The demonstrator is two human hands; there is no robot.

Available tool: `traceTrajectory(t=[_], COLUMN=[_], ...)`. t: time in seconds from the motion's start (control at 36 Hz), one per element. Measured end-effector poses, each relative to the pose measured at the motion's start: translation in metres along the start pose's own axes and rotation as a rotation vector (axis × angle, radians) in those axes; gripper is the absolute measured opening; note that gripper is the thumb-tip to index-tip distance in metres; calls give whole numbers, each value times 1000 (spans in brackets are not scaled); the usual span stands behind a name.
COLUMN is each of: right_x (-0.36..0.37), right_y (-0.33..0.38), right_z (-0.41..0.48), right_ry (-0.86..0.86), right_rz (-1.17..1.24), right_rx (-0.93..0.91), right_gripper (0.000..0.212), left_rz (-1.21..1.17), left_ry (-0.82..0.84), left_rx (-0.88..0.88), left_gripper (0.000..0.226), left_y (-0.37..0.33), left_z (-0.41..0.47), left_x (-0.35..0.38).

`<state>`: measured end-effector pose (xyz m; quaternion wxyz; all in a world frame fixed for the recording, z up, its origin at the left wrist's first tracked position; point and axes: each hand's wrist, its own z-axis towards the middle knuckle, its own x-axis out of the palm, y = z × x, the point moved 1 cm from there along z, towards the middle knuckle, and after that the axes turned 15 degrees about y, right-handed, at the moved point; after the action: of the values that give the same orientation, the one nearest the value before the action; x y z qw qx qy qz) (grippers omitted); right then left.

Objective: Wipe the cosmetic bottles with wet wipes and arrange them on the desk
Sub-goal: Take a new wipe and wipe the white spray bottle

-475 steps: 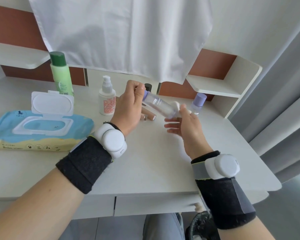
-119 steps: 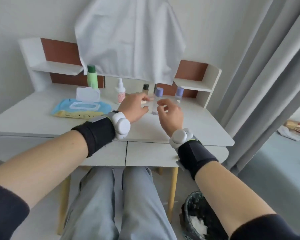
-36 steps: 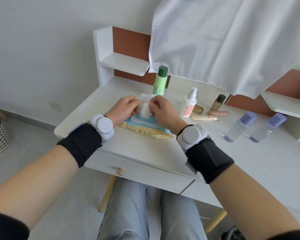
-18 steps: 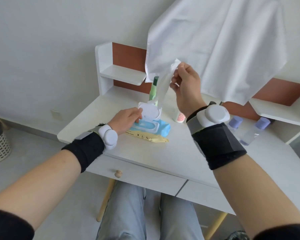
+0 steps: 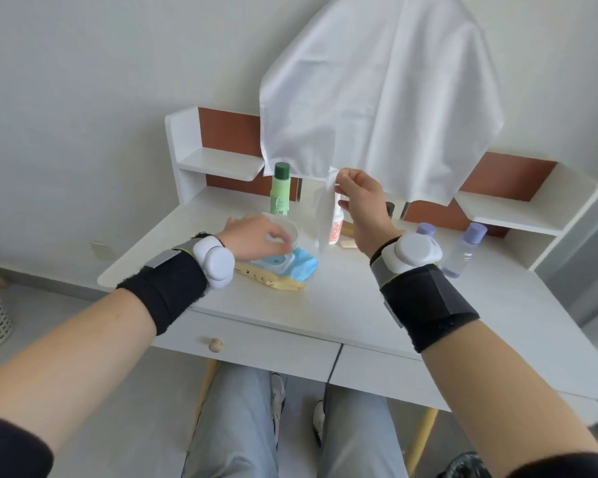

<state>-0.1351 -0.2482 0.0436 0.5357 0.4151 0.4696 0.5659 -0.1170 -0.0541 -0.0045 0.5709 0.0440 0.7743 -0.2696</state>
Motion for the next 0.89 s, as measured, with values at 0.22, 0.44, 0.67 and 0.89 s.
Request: traceTrajectory(t=[0.22,0.44,0.67,0.89], right_x=[-21,-51,-72,-73], right_y=[8,15,-9,-33], right_z=[-21,-34,-36,-33], right_ry=[65,50,-3,35], right_rz=[-177,-297,-350,-344], right_rx=[-36,-26,146,337], right_gripper=[10,11,12,13], left_rz=[-735,-789,-554,-213], left_ry=[-46,-140,64,49], left_rx=[266,274,207,137], left_gripper=[65,18,26,7], left_y=[-80,-98,-76,-43], left_z=[6,19,23,29], left_x=[-3,6,42,53])
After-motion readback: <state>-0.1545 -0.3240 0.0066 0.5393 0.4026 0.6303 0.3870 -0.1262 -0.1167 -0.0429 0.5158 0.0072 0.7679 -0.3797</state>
